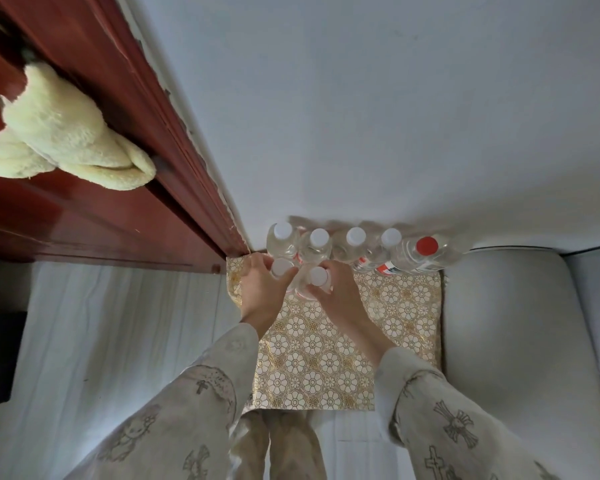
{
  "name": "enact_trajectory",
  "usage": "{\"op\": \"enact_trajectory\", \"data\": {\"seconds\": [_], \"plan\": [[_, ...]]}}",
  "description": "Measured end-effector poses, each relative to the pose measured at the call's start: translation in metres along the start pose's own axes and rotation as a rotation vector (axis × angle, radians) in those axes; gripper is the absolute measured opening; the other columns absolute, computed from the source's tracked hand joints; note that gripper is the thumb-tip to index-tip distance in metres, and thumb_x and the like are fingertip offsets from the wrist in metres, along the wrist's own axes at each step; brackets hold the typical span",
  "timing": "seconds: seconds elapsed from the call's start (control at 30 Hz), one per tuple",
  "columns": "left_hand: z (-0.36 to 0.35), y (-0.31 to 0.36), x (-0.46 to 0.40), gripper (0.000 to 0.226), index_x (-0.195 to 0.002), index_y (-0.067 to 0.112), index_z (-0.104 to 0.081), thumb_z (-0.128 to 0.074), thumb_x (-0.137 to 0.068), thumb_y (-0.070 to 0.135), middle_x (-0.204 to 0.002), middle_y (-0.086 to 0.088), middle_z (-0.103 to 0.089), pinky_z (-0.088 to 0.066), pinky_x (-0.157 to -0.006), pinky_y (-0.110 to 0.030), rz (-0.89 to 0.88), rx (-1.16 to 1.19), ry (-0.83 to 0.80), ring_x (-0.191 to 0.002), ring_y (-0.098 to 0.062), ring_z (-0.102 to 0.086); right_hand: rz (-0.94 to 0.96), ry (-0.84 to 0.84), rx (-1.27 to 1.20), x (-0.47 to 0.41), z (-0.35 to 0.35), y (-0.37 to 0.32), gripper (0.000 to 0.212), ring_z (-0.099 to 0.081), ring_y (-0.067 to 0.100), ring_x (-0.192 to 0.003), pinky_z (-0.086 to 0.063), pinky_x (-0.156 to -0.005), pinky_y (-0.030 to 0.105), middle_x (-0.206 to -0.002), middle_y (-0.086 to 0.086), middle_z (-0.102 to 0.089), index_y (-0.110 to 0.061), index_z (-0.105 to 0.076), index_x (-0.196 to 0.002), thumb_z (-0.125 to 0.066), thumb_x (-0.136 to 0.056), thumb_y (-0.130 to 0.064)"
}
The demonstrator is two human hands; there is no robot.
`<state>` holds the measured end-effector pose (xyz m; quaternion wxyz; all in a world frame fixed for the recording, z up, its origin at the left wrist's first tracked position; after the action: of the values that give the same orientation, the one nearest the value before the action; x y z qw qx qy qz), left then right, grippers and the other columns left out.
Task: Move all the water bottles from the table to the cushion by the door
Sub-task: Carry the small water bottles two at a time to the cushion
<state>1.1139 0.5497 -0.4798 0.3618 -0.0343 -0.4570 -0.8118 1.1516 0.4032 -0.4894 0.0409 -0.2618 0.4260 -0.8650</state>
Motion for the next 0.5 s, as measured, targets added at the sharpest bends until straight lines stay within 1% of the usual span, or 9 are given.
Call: {"op": "enact_trajectory", "data": {"seconds": [0.07, 0.13, 0.23, 0.3, 0.33, 0.37, 0.43, 0.47, 0.5], "plan": [[0.000, -0.005, 0.001, 0.043, -0.107, 0.007, -0.050, -0.070, -0.076, 0.029, -0.104, -0.003, -0.049, -0.037, -0.078, -0.025, 0.009, 0.027, -0.057, -0.092, -0.015, -0.048, -0.024, -0.041, -0.022, 0.004, 0.000, 0.000, 0.045, -0.041, 0.012, -0.109, -0.037, -0.093, 0.031, -0.127, 0.005, -0.044, -0.017, -0.046, -0.118, -0.066, -0.078, -0.025], [0.003, -0.008, 0.004, 0.047, -0.116, 0.008, -0.049, -0.068, -0.078, 0.028, -0.116, -0.005, -0.054, -0.037, -0.084, -0.026, 0.012, 0.059, -0.135, -0.102, -0.014, -0.049, -0.034, -0.082, -0.052, 0.011, -0.001, -0.003, 0.053, -0.040, 0.010, -0.112, -0.038, -0.094, 0.031, -0.131, 0.000, -0.041, -0.020, -0.041, -0.125, -0.066, -0.078, -0.024], [0.012, -0.011, 0.018, 0.058, -0.132, 0.013, -0.040, -0.065, -0.081, 0.028, -0.131, -0.006, -0.054, -0.041, -0.093, -0.032, 0.001, 0.051, -0.255, -0.116, -0.018, -0.050, -0.012, -0.067, -0.097, 0.028, 0.002, -0.016, 0.048, -0.047, -0.001, -0.095, -0.034, -0.076, 0.003, -0.112, -0.014, -0.048, -0.024, -0.043, -0.120, -0.065, -0.078, -0.015], [0.022, -0.015, 0.035, 0.064, -0.138, 0.015, -0.032, -0.062, -0.083, 0.029, -0.135, -0.008, -0.050, -0.042, -0.096, -0.037, 0.026, 0.039, -0.297, -0.120, -0.023, -0.049, 0.003, -0.019, -0.102, 0.043, 0.007, -0.024, 0.031, -0.053, 0.002, -0.080, -0.036, -0.062, -0.004, -0.095, -0.018, -0.053, -0.025, -0.049, -0.103, -0.063, -0.080, -0.010], [0.027, -0.017, 0.044, 0.063, -0.138, 0.014, -0.031, -0.061, -0.084, 0.029, -0.134, -0.010, -0.050, -0.044, -0.092, -0.034, 0.046, 0.050, -0.301, -0.116, -0.023, -0.051, -0.017, -0.024, -0.102, 0.051, 0.008, -0.028, 0.027, -0.055, 0.005, -0.085, -0.036, -0.066, -0.004, -0.098, -0.015, -0.057, -0.023, -0.050, -0.103, -0.062, -0.082, -0.012], [0.034, -0.020, 0.055, 0.059, -0.137, 0.013, -0.032, -0.058, -0.086, 0.029, -0.133, -0.011, -0.051, -0.045, -0.085, -0.030, 0.070, 0.073, -0.298, -0.110, -0.021, -0.052, -0.055, -0.057, -0.094, 0.061, 0.008, -0.032, 0.029, -0.055, 0.010, -0.098, -0.037, -0.079, 0.001, -0.110, -0.007, -0.058, -0.018, -0.050, -0.111, -0.061, -0.084, -0.017], [0.051, -0.026, 0.078, 0.051, -0.134, 0.011, -0.038, -0.054, -0.089, 0.028, -0.128, -0.011, -0.055, -0.043, -0.069, -0.017, 0.102, 0.101, -0.279, -0.099, -0.015, -0.052, -0.117, -0.149, -0.030, 0.078, 0.005, -0.041, 0.044, -0.048, 0.020, -0.120, -0.036, -0.098, 0.025, -0.132, 0.003, -0.050, -0.011, -0.043, -0.128, -0.055, -0.089, -0.026], [0.061, -0.030, 0.090, 0.046, -0.131, 0.011, -0.041, -0.052, -0.090, 0.028, -0.125, -0.010, -0.056, -0.039, -0.064, -0.012, 0.103, 0.101, -0.255, -0.097, -0.013, -0.052, -0.104, -0.202, 0.004, 0.087, 0.002, -0.048, 0.046, -0.047, 0.021, -0.122, -0.035, -0.098, 0.030, -0.134, 0.004, -0.049, -0.011, -0.042, -0.131, -0.052, -0.090, -0.028], [0.074, -0.033, 0.103, 0.042, -0.128, 0.010, -0.044, -0.051, -0.091, 0.028, -0.123, -0.008, -0.057, -0.040, -0.065, -0.011, 0.101, 0.107, -0.223, -0.096, -0.011, -0.051, -0.074, -0.249, 0.036, 0.096, -0.003, -0.059, 0.044, -0.049, 0.020, -0.119, -0.036, -0.095, 0.027, -0.133, 0.004, -0.051, -0.010, -0.043, -0.130, -0.050, -0.091, -0.030]]}}
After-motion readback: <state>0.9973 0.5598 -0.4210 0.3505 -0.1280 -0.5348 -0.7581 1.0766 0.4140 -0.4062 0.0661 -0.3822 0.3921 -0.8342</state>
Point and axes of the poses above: each hand's wrist, its own x-axis away from the middle knuckle, its own z-axis out of the back of the hand, y = z × x, the point moved 5 cm from there along -x, towards the middle knuckle
